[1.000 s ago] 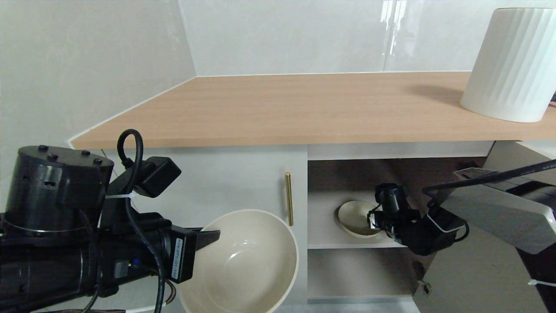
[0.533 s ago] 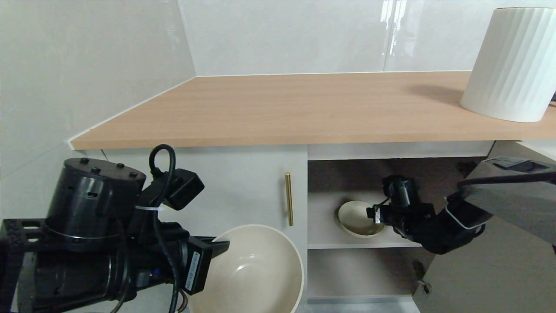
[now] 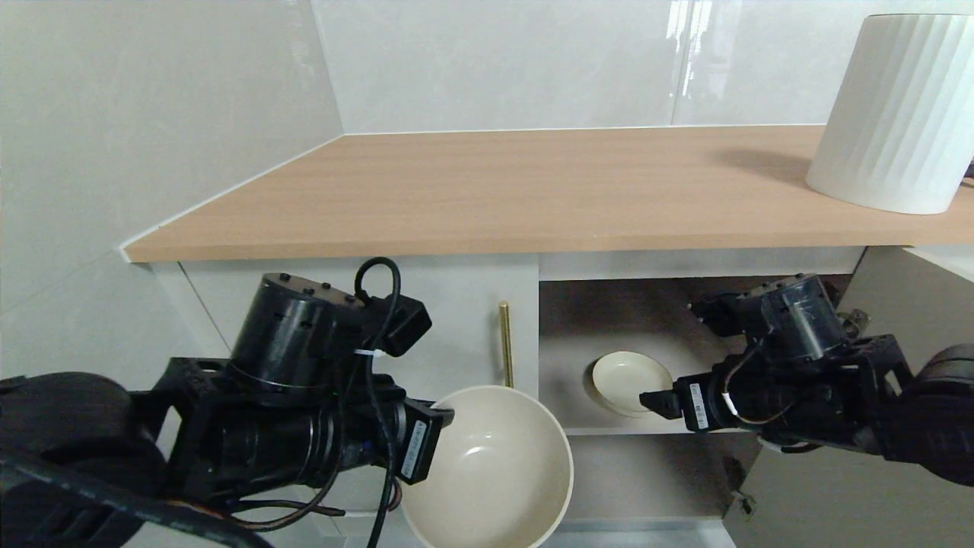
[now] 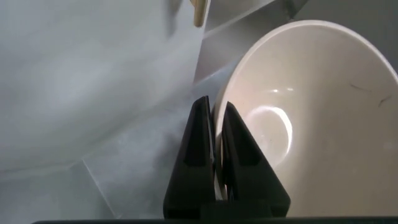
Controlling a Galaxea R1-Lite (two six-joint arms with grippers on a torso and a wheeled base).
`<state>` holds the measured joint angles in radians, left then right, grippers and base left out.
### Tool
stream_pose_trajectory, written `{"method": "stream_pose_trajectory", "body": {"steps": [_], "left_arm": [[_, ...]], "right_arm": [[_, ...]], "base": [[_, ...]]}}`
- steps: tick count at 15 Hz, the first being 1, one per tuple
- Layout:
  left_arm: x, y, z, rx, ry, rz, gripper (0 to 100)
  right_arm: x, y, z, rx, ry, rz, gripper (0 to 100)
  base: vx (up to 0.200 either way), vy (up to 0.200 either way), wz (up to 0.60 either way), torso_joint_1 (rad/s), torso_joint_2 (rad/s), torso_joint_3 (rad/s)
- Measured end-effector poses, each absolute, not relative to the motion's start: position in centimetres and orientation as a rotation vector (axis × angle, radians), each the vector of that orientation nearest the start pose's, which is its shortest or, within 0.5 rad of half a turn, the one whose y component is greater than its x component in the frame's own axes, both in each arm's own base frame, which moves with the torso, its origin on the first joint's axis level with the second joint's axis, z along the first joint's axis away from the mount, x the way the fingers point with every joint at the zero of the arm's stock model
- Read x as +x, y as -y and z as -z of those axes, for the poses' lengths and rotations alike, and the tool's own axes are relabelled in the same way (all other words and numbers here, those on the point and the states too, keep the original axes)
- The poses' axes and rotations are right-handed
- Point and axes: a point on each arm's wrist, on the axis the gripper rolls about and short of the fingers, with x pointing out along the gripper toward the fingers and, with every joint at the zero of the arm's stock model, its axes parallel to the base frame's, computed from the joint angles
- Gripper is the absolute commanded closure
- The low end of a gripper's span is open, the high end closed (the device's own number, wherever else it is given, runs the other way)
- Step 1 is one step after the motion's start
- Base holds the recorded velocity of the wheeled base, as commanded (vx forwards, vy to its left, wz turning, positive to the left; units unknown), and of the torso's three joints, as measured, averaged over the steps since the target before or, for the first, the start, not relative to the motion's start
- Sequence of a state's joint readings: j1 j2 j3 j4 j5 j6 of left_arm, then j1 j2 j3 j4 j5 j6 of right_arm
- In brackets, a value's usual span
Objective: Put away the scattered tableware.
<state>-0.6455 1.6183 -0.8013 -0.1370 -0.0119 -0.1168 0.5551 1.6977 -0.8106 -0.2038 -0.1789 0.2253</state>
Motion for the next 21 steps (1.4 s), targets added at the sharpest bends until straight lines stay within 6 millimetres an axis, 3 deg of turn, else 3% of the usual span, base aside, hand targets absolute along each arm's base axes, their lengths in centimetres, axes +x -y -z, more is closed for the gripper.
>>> {"method": "stream_pose_trajectory", "body": {"steps": [3, 6, 11, 18, 19, 21], "left_arm": [[22.5, 18.0, -14.0, 0.139, -0.71, 0.61, 100], [23.2, 20.3, -11.9, 0.176, -0.682, 0.558, 100], [23.4, 22.3, -10.0, 0.183, -0.66, 0.561, 100], [23.0, 23.2, -10.0, 0.132, -0.638, 0.569, 100], [23.0, 23.3, -10.0, 0.133, -0.636, 0.568, 100], [22.9, 23.4, -10.0, 0.134, -0.634, 0.57, 100]], "right_arm": [[21.6, -16.4, -15.7, -0.052, -0.689, -0.417, 0], [20.5, -17.7, -15.3, -0.048, -0.717, -0.478, 0], [20.3, -18.5, -13.7, -0.079, -0.772, -0.491, 0], [21.1, -19.3, -12.5, -0.05, -0.785, -0.476, 0], [21.2, -19.4, -12.4, -0.046, -0.785, -0.474, 100], [21.3, -19.4, -12.2, -0.046, -0.789, -0.472, 100]], "base": [[0.0, 0.0, 0.0, 0.0, 0.0, 0.0], [0.0, 0.0, 0.0, 0.0, 0.0, 0.0], [0.0, 0.0, 0.0, 0.0, 0.0, 0.0], [0.0, 0.0, 0.0, 0.0, 0.0, 0.0], [0.0, 0.0, 0.0, 0.0, 0.0, 0.0], [0.0, 0.0, 0.0, 0.0, 0.0, 0.0]]}}
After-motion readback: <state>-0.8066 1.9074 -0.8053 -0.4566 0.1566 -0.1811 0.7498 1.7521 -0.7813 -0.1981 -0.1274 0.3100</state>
